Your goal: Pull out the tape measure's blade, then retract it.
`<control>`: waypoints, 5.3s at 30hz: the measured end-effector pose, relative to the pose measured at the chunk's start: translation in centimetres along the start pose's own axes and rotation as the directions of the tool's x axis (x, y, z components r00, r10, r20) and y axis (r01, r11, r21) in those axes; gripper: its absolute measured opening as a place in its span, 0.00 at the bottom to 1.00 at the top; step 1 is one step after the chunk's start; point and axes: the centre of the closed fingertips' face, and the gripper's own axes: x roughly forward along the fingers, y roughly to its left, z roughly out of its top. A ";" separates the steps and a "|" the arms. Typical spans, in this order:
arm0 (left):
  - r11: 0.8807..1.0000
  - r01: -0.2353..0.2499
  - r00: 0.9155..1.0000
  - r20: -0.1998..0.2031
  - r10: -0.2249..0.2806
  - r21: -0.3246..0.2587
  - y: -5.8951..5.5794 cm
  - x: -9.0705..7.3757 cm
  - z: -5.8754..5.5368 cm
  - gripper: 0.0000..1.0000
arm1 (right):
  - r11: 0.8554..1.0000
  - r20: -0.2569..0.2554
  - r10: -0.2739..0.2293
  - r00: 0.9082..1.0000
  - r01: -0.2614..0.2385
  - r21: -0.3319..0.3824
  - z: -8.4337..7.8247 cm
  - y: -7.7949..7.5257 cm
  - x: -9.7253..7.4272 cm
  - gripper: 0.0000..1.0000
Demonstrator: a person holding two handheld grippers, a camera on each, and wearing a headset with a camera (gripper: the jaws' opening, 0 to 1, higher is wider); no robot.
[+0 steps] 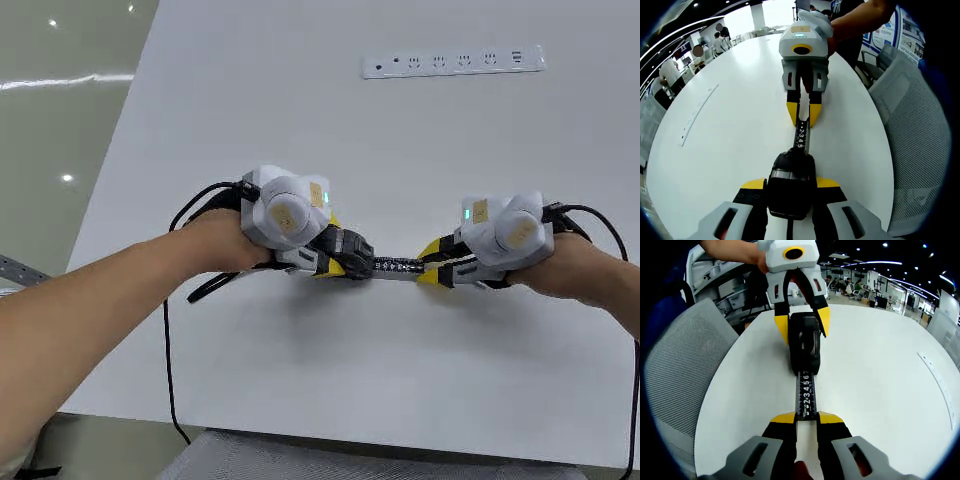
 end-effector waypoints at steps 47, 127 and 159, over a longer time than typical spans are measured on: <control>1.000 0.001 1.000 -0.013 -0.001 0.007 0.0 -0.1 0.0 0.30 | 0.999 -0.062 -0.018 0.998 0.020 0.038 -4.8 -0.7 -5.1 0.10; 0.999 -0.022 0.999 0.022 0.023 -0.032 0.1 0.2 0.1 0.33 | 0.998 -0.176 -0.035 0.984 0.045 0.054 -11.1 -0.9 -11.3 0.13; 0.859 -0.196 0.958 0.094 0.271 -0.473 -1.2 -4.3 -1.9 0.59 | 0.932 -0.174 -0.192 0.966 0.235 0.277 -9.9 -0.3 -12.2 0.36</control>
